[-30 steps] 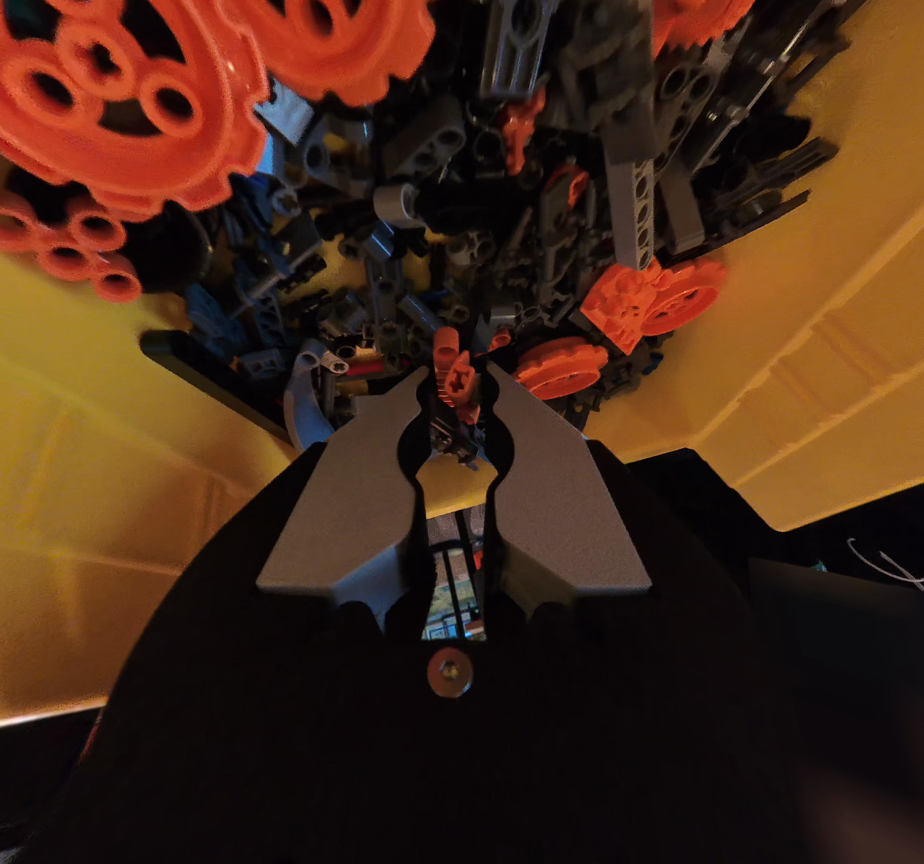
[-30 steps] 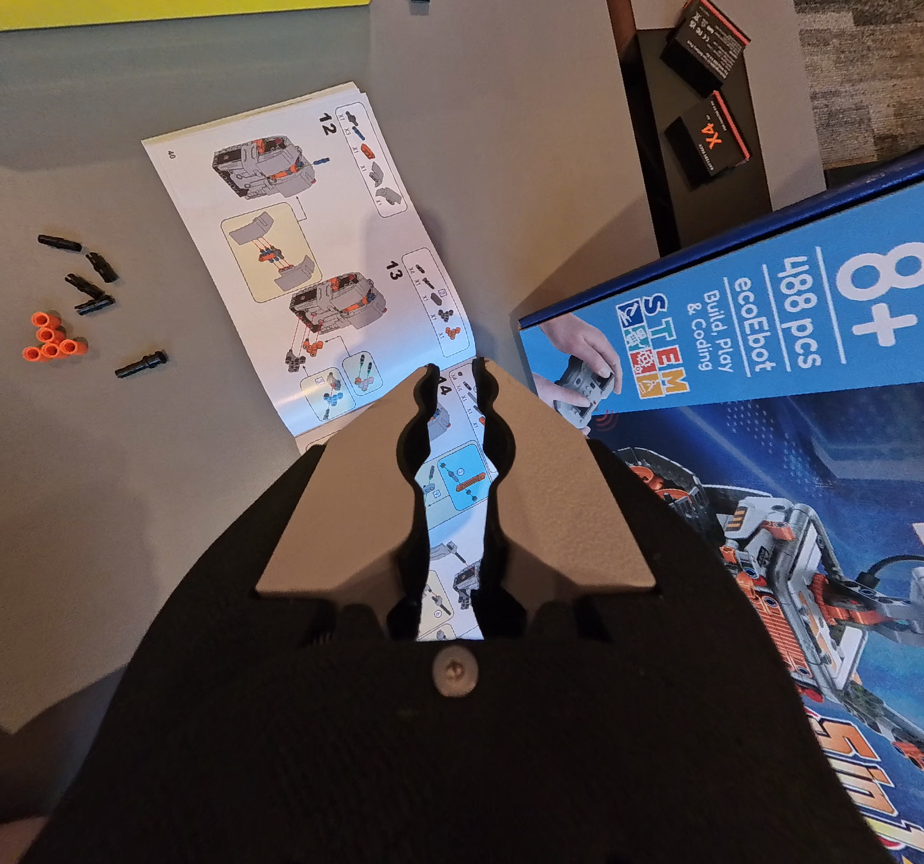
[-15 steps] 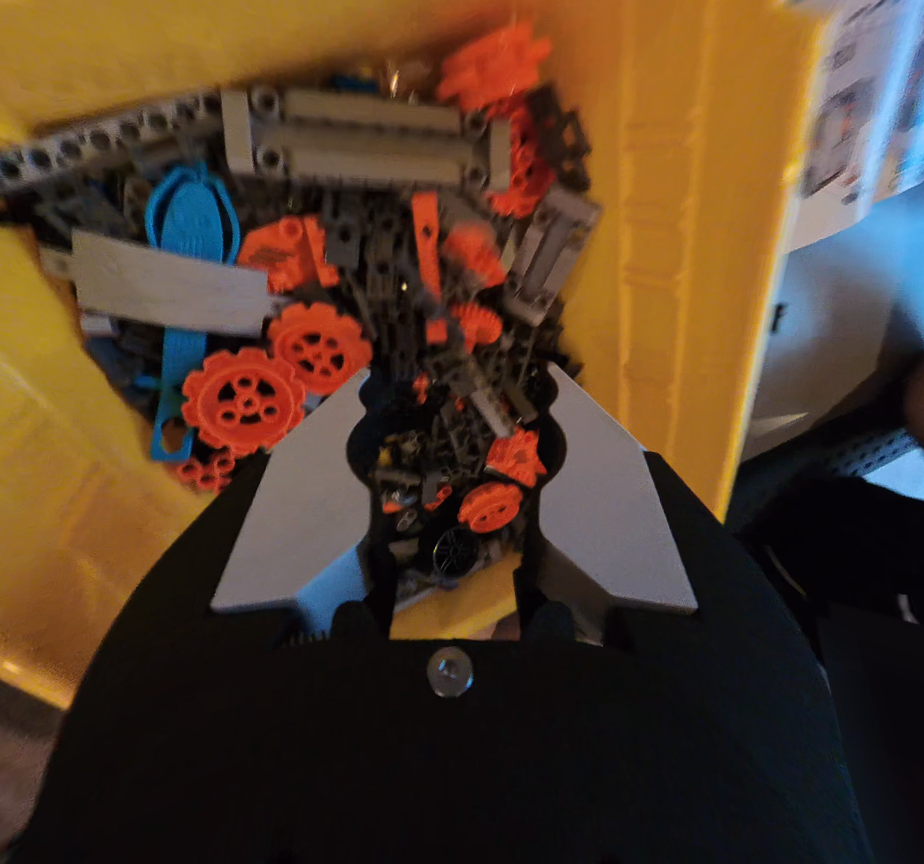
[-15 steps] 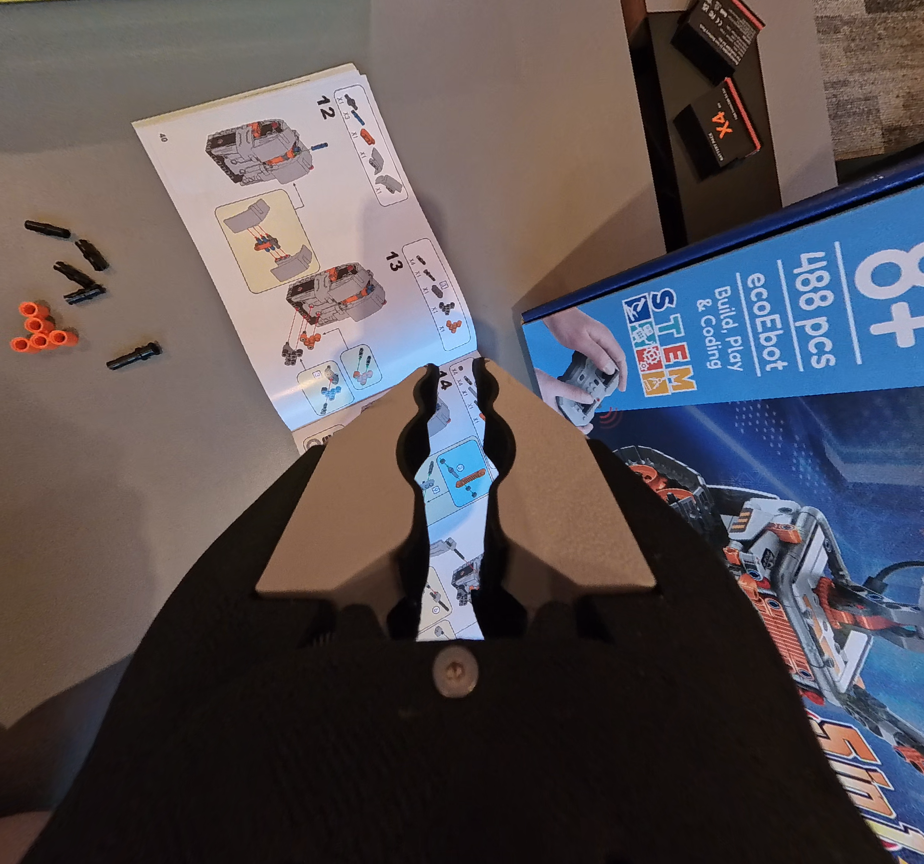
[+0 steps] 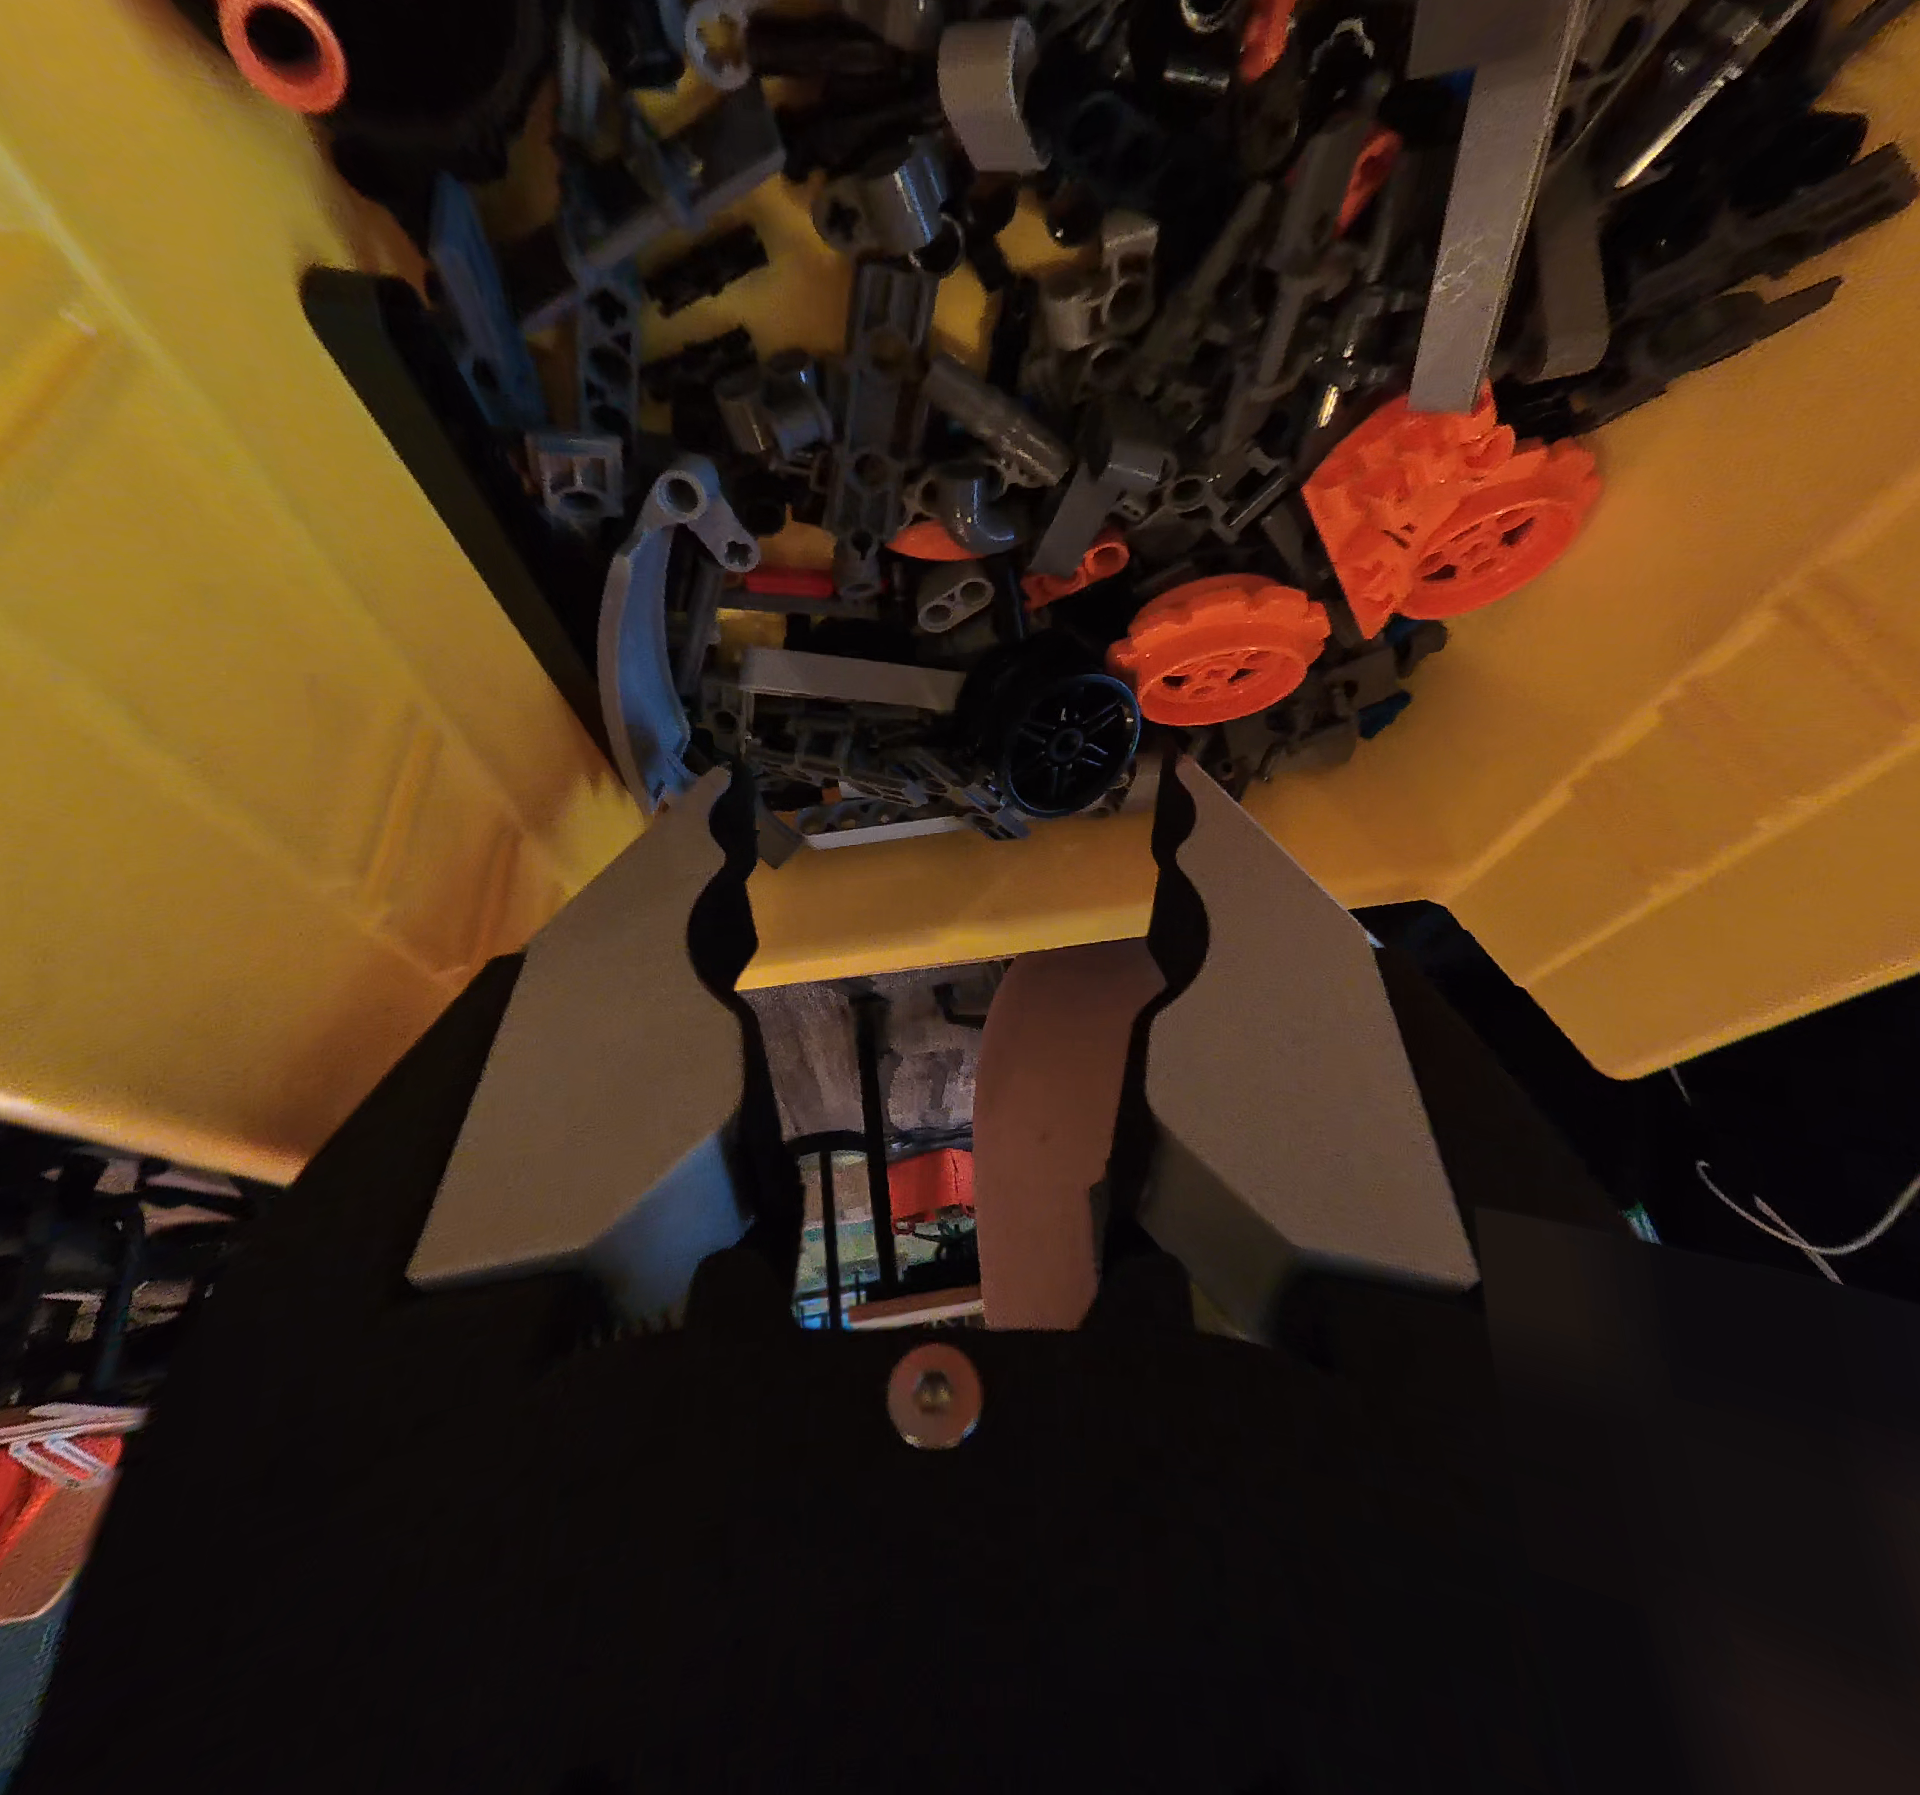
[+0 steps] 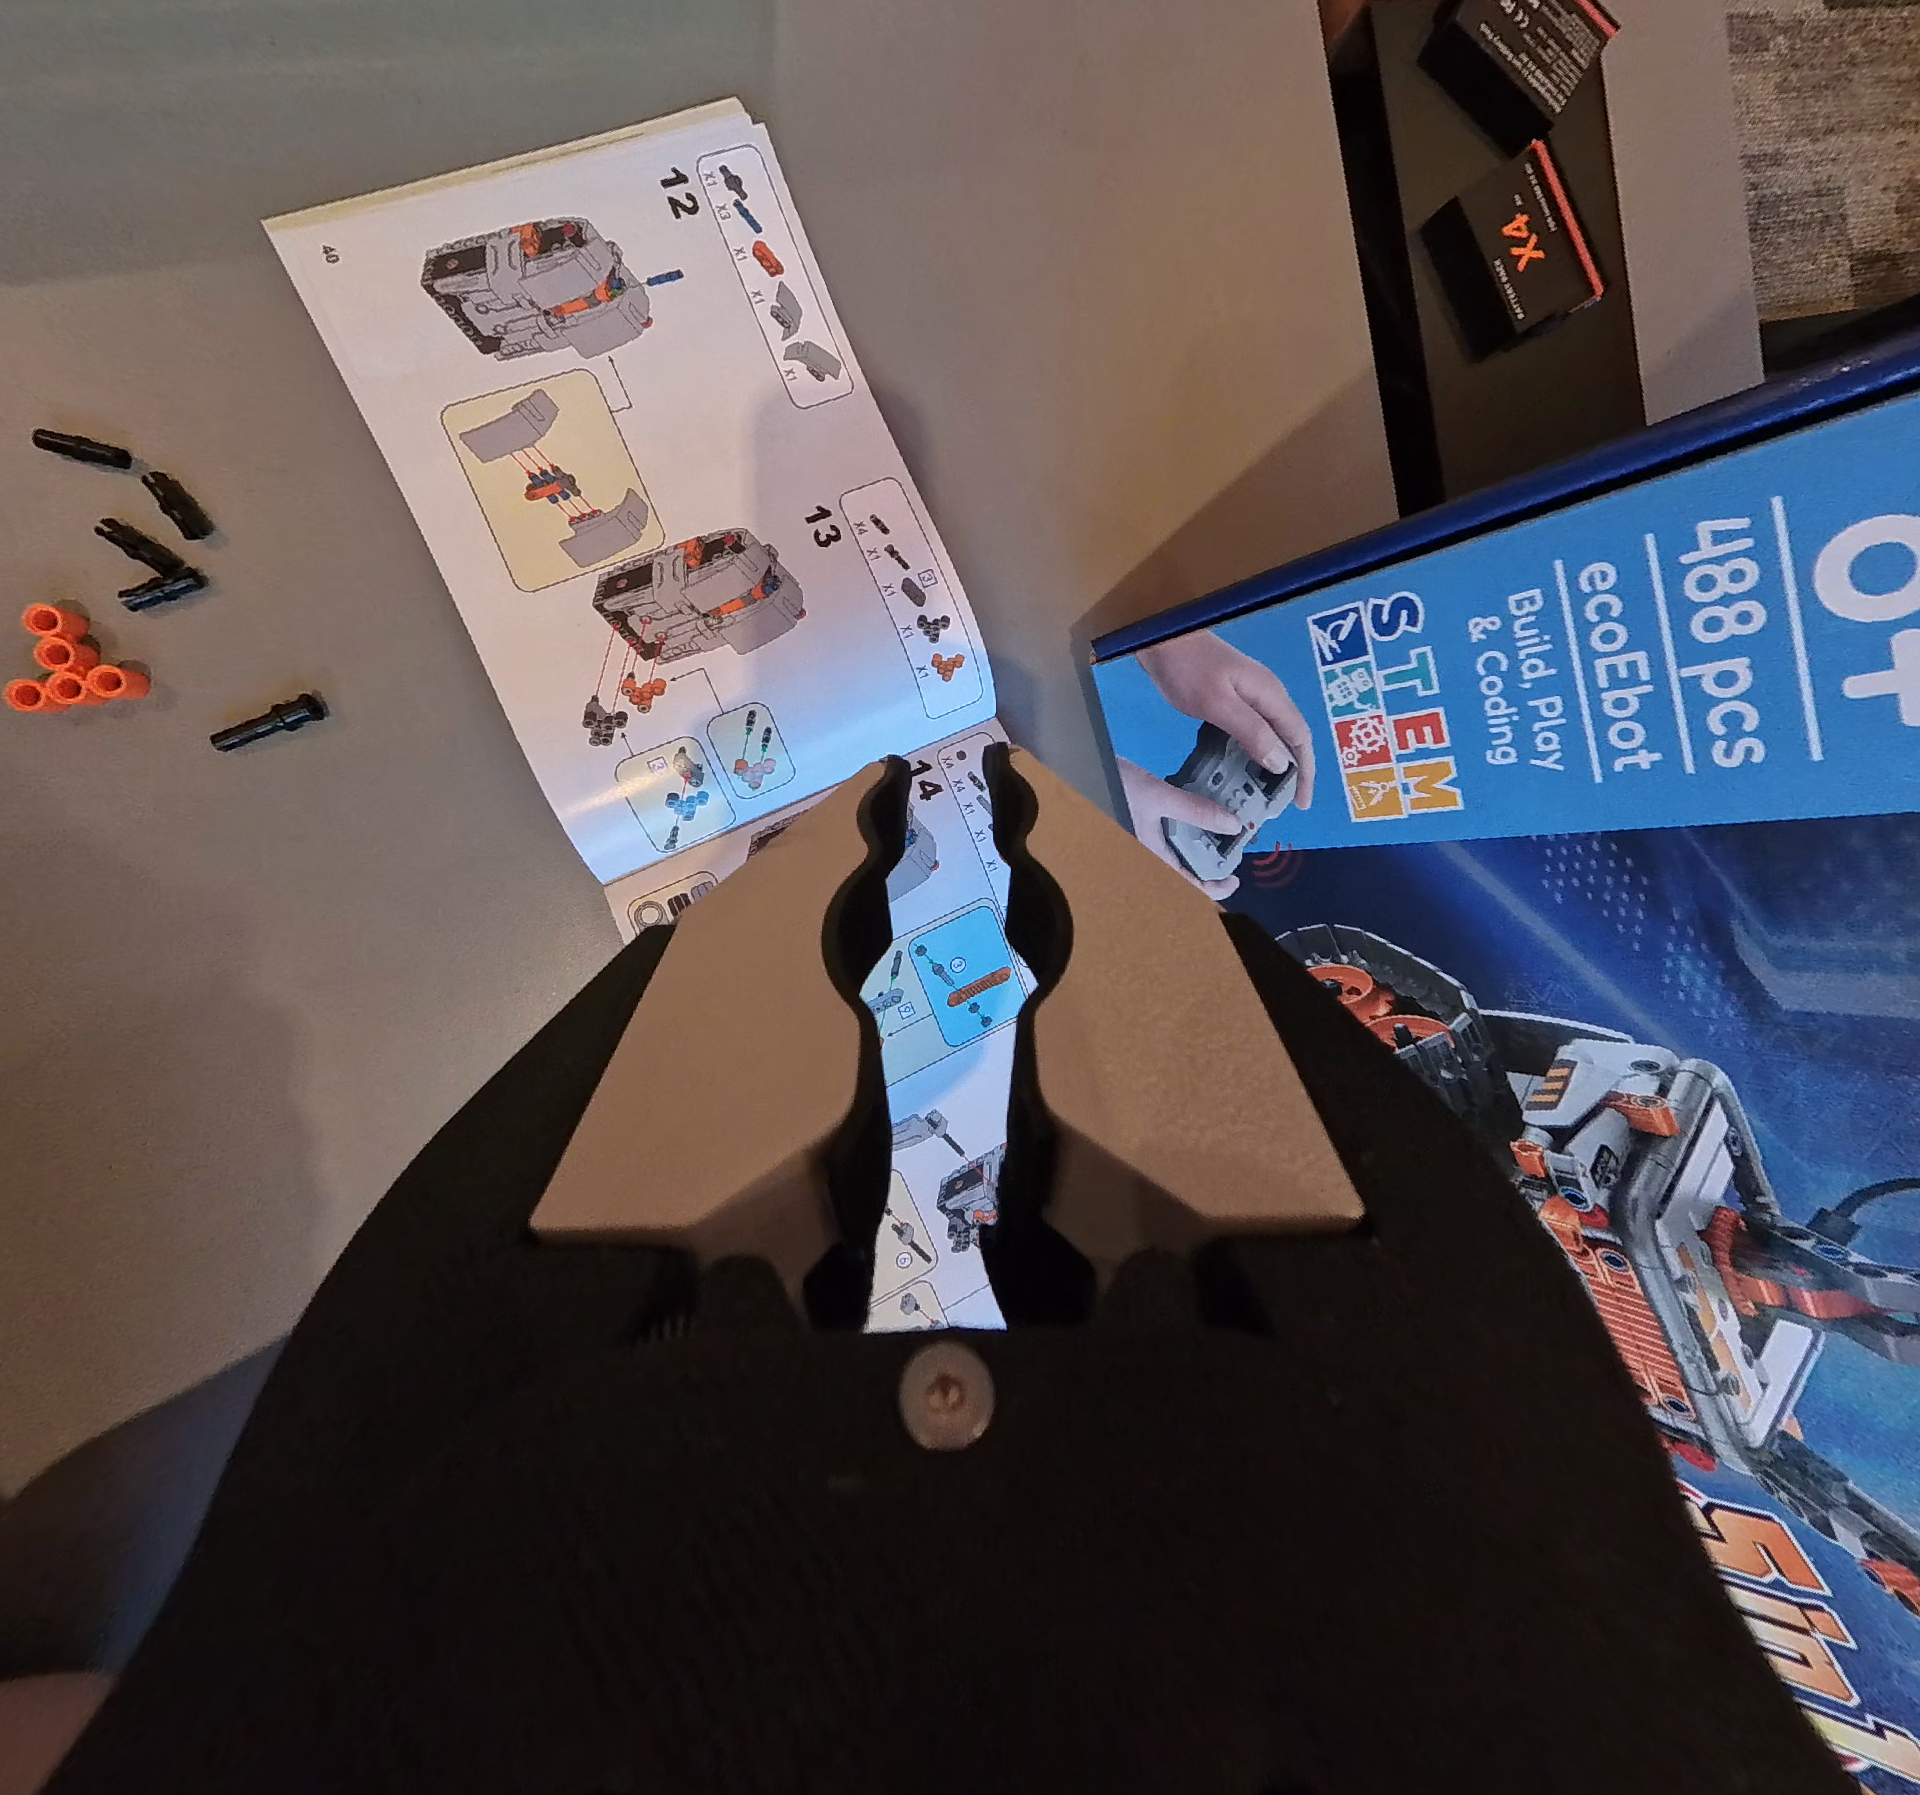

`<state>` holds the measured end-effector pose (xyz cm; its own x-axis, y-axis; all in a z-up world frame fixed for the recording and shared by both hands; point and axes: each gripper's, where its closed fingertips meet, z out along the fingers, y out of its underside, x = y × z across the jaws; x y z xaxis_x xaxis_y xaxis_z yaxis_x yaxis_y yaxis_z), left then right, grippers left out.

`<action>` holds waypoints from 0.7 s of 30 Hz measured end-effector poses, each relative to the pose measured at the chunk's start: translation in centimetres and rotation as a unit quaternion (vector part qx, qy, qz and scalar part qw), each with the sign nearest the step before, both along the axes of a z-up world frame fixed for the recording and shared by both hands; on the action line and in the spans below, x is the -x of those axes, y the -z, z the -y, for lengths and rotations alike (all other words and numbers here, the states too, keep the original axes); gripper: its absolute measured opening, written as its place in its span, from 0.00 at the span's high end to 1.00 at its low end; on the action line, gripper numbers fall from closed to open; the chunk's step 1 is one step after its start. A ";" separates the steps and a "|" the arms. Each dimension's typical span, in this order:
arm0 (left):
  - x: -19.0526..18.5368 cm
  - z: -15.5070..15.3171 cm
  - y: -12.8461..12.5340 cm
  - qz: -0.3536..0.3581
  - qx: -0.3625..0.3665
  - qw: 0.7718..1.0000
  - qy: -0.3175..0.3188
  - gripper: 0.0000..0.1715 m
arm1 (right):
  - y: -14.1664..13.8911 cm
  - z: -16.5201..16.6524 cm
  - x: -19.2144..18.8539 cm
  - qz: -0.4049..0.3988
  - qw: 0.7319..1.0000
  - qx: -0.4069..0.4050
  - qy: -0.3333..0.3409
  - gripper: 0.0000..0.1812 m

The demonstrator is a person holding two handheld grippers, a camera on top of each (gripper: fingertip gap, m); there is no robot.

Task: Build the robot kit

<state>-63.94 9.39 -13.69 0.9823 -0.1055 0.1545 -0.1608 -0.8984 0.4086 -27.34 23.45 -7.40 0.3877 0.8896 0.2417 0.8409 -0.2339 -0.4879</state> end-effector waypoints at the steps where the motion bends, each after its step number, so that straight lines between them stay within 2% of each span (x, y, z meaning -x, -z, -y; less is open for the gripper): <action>1: -0.2 0.0 0.1 0.004 0.002 1.000 0.001 0.57 | 0.0 0.0 0.0 0.001 1.000 0.000 0.000 0.92; 9: -0.1 0.7 0.8 0.014 0.037 0.999 -0.015 0.71 | 0.1 0.1 -0.1 0.004 1.000 0.001 -0.004 0.92; 11: -0.5 0.9 0.7 0.029 0.045 0.998 -0.017 0.87 | 0.0 0.2 -0.1 0.003 1.000 0.000 -0.006 0.92; 14: -0.6 1.1 0.6 0.033 0.050 0.998 -0.008 0.90 | 0.1 0.2 0.0 0.004 1.000 0.002 -0.007 0.92; 17: -0.7 0.6 0.7 0.036 0.044 0.998 0.018 0.97 | 0.3 0.3 0.0 0.010 1.000 0.004 -0.011 0.92; 21: -1.0 -0.6 0.6 0.038 0.020 0.998 0.049 0.97 | 0.4 0.4 0.1 0.012 1.000 0.004 -0.014 0.92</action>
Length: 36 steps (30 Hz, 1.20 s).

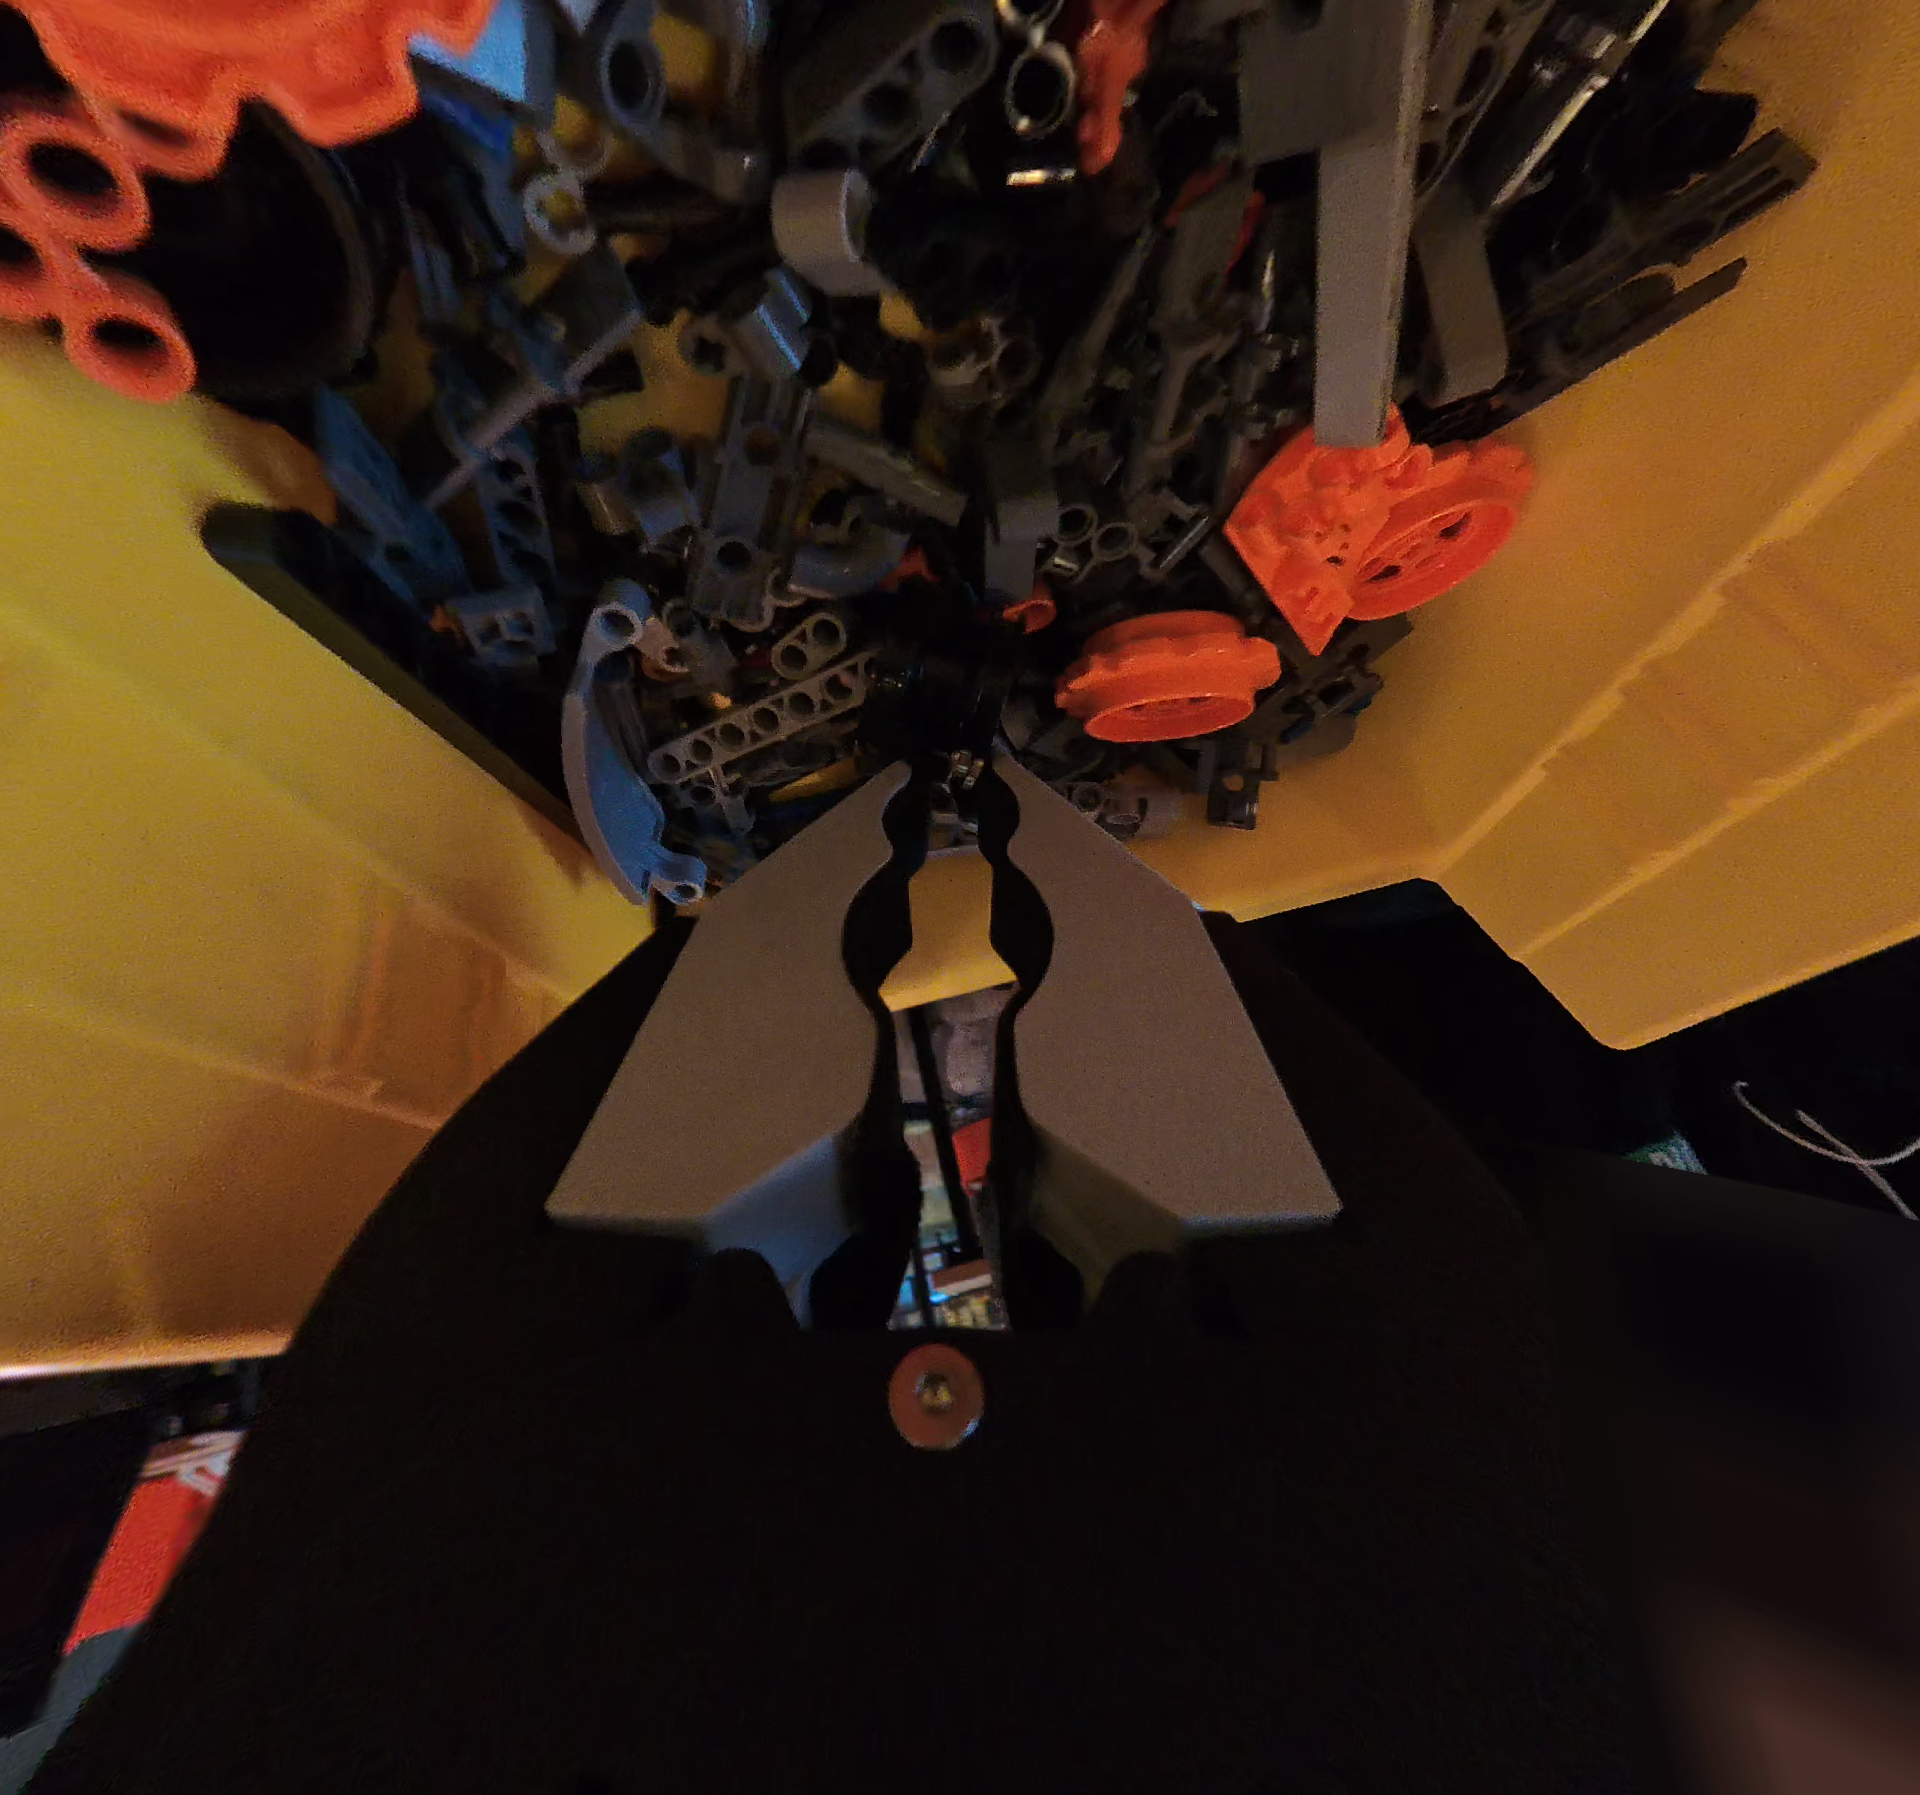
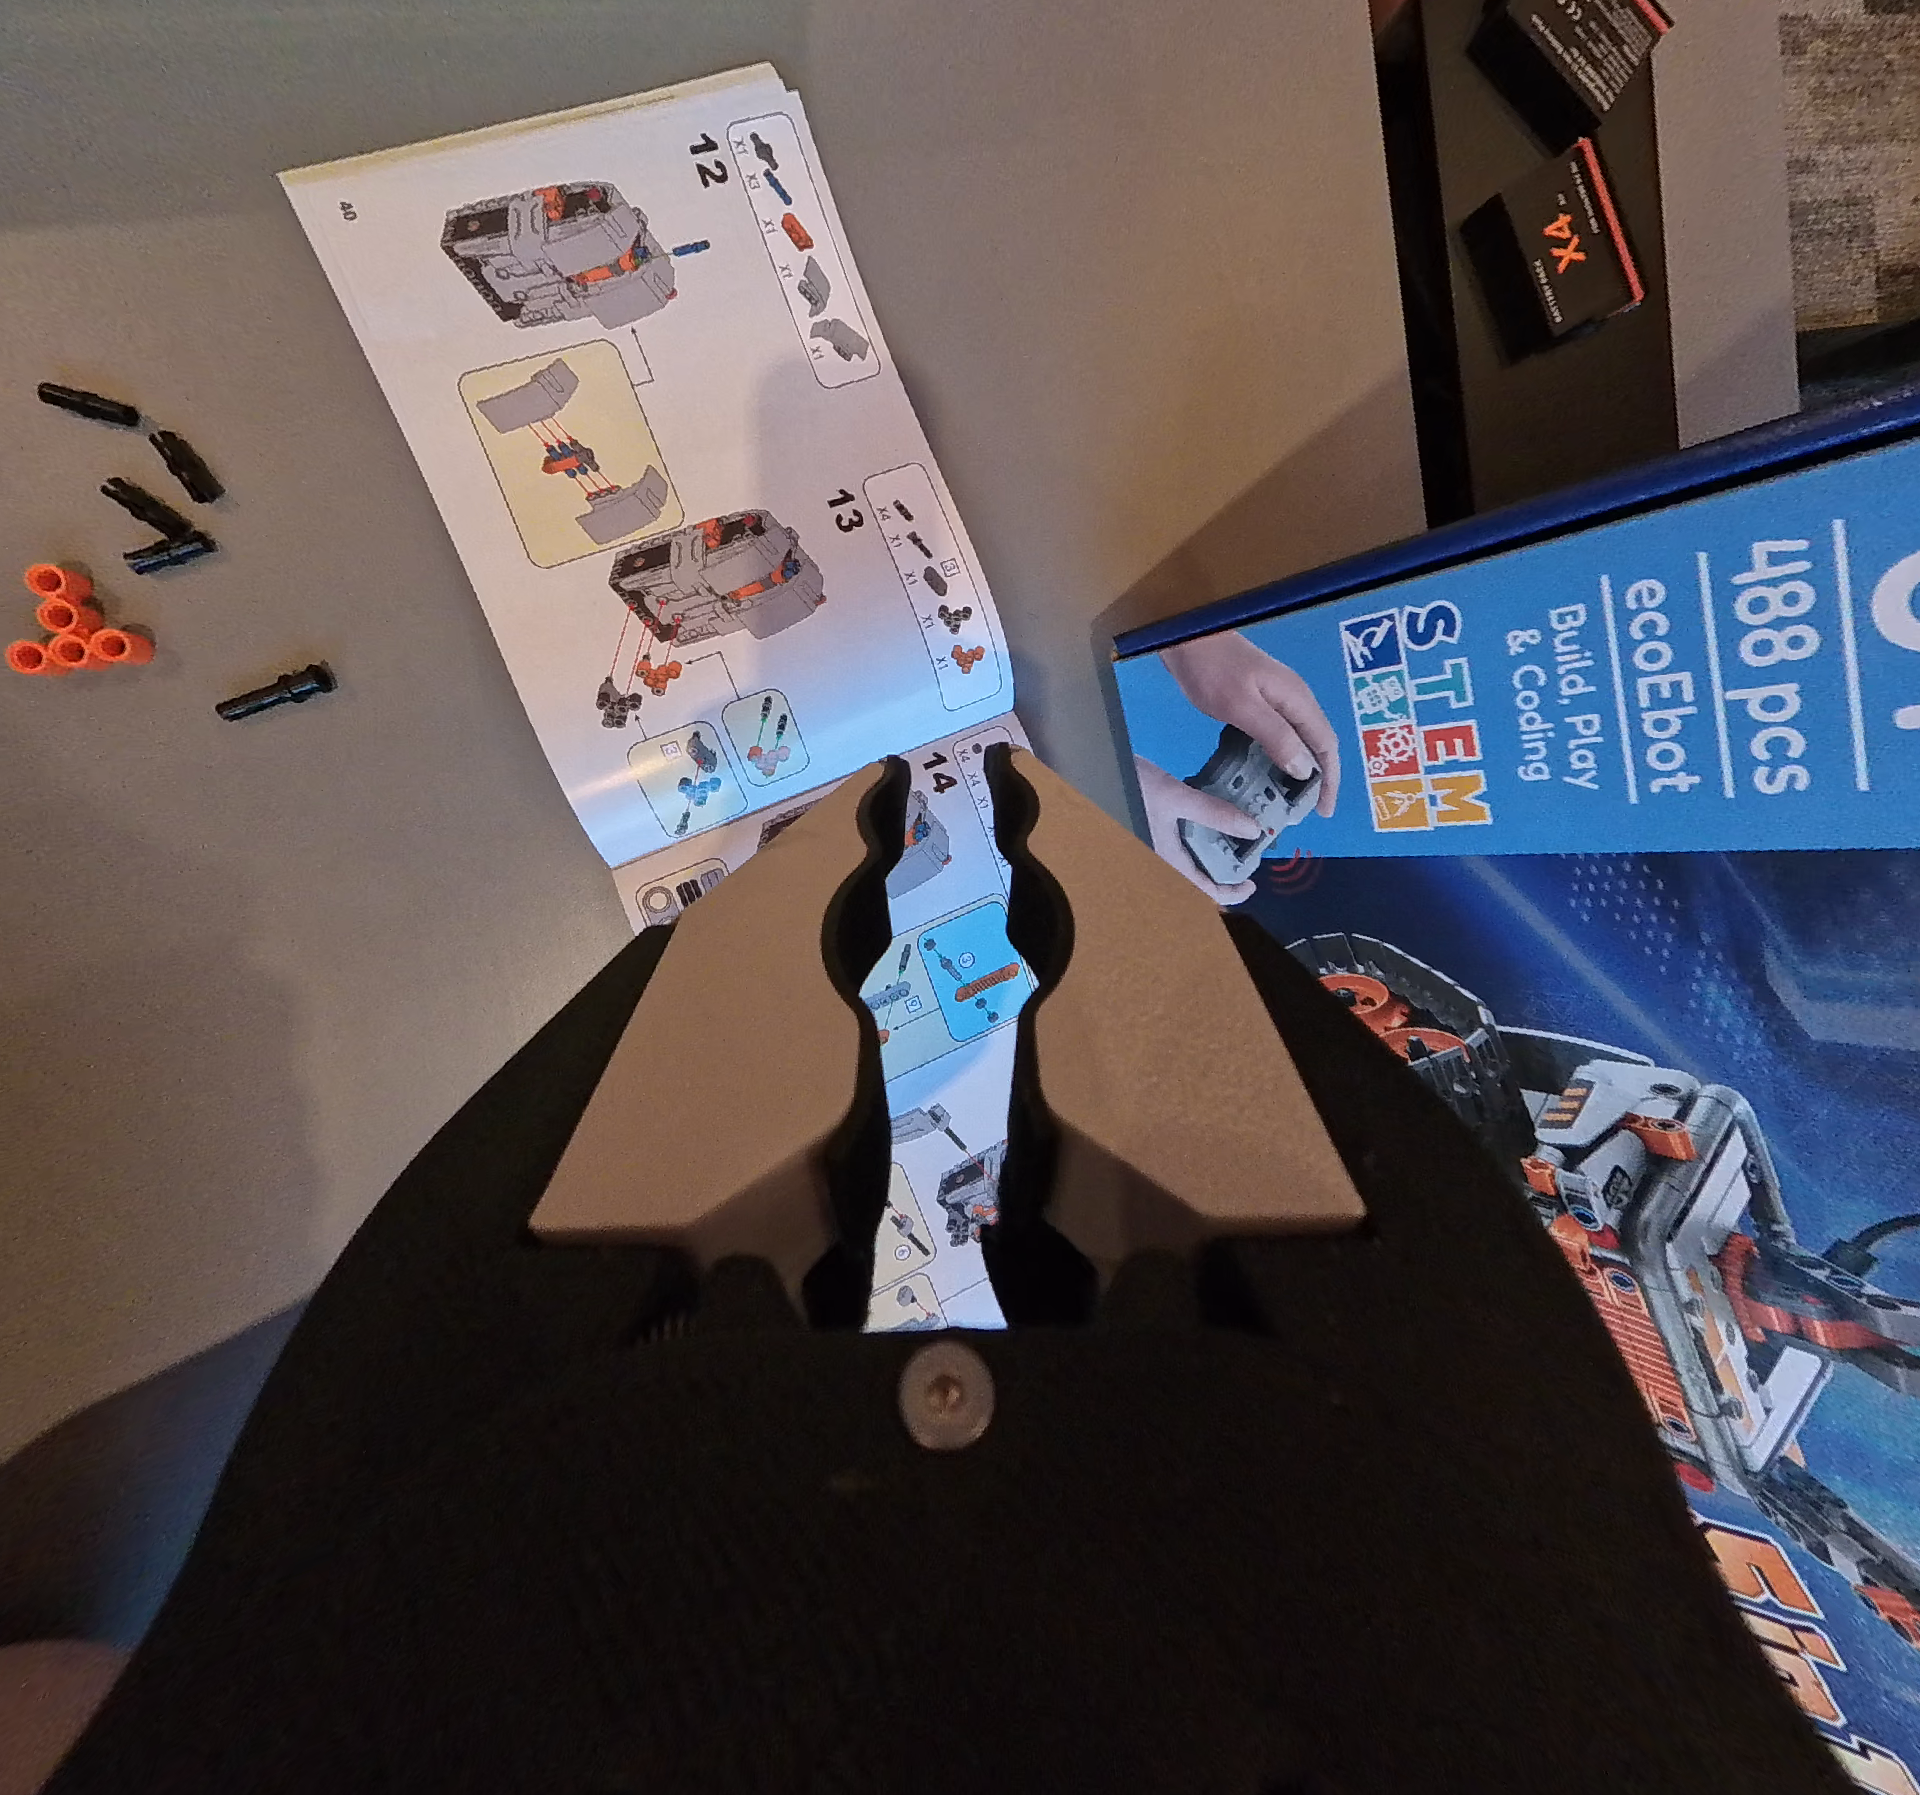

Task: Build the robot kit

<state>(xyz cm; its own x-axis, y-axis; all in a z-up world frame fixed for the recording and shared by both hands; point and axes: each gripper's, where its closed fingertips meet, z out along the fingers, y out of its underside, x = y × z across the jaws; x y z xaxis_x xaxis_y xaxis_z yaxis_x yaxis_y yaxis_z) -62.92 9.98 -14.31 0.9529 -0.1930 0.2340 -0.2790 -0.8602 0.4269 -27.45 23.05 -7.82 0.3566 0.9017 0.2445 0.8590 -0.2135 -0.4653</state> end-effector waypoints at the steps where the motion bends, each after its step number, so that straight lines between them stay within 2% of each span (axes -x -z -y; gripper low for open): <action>1: 0.0 -0.4 0.0 0.002 -0.008 1.000 0.008 0.98 | 0.0 0.0 0.0 0.000 1.000 0.000 0.000 0.92; 4: -0.4 -2.1 -0.2 0.016 -0.048 0.999 0.014 0.99 | 0.1 0.0 -0.1 0.001 1.000 0.001 0.001 0.91; 7: -0.4 -5.1 -0.7 0.020 -0.117 0.993 0.012 0.99 | 0.2 0.0 0.0 0.003 1.000 0.002 0.000 0.91; 9: -1.4 -7.4 -1.5 0.050 -0.166 0.985 -0.003 0.99 | 0.2 0.0 0.0 0.005 1.000 0.002 -0.001 0.91; 10: -2.1 -8.4 -1.9 0.069 -0.190 0.979 -0.009 0.98 | 0.3 0.0 0.0 0.005 1.000 0.003 -0.001 0.91; 11: -2.7 -9.1 -2.3 0.085 -0.206 0.975 -0.017 0.89 | 0.3 0.0 0.0 0.006 1.000 0.003 -0.001 0.91; 12: -3.1 -9.1 -2.5 0.095 -0.207 0.973 -0.023 0.77 | 0.3 0.0 -0.1 0.006 1.000 0.003 -0.001 0.91; 14: -2.8 -7.5 -2.2 0.082 -0.179 0.980 -0.016 0.68 | 0.4 0.0 -0.1 0.008 1.000 0.004 -0.001 0.91; 15: -2.0 -6.2 -1.9 0.058 -0.158 0.986 -0.005 0.67 | 0.4 0.0 -0.1 0.009 1.000 0.004 0.000 0.91; 16: -1.1 -5.0 -1.7 0.034 -0.138 0.990 0.004 0.67 | 0.5 0.0 -0.2 0.010 1.000 0.005 -0.001 0.91; 18: -0.3 -2.2 -1.6 0.019 -0.090 0.996 -0.004 0.77 | 0.5 0.1 -0.1 0.009 1.000 0.005 -0.001 0.91; 19: 0.3 -1.7 -1.5 0.006 -0.082 0.997 -0.012 0.78 | 0.5 0.1 -0.1 0.010 1.000 0.006 -0.001 0.91; 22: 1.9 -2.3 -1.7 -0.022 -0.102 0.993 -0.060 0.79 | 0.7 0.2 0.0 0.014 1.000 0.008 -0.005 0.91; 26: 2.8 -0.8 -1.2 -0.045 -0.060 0.994 -0.083 0.76 | 0.8 0.3 -0.1 0.016 1.000 0.010 -0.007 0.91; 32: 3.4 -2.3 -0.6 -0.097 -0.075 0.992 -0.027 0.75 | 0.8 0.4 0.0 0.017 1.000 0.011 -0.009 0.91; 36: 3.9 -2.8 -0.1 -0.142 -0.070 0.987 0.026 0.79 | 0.8 0.3 -0.1 0.016 1.000 0.011 -0.008 0.91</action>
<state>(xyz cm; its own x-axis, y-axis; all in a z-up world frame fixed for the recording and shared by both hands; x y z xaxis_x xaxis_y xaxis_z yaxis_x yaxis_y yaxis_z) -66.86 12.78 -14.23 0.9644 -0.2542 -0.0729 -0.2101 -0.9038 0.3729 -27.34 22.71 -8.58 0.3343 0.9123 0.2367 0.8771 -0.2092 -0.4324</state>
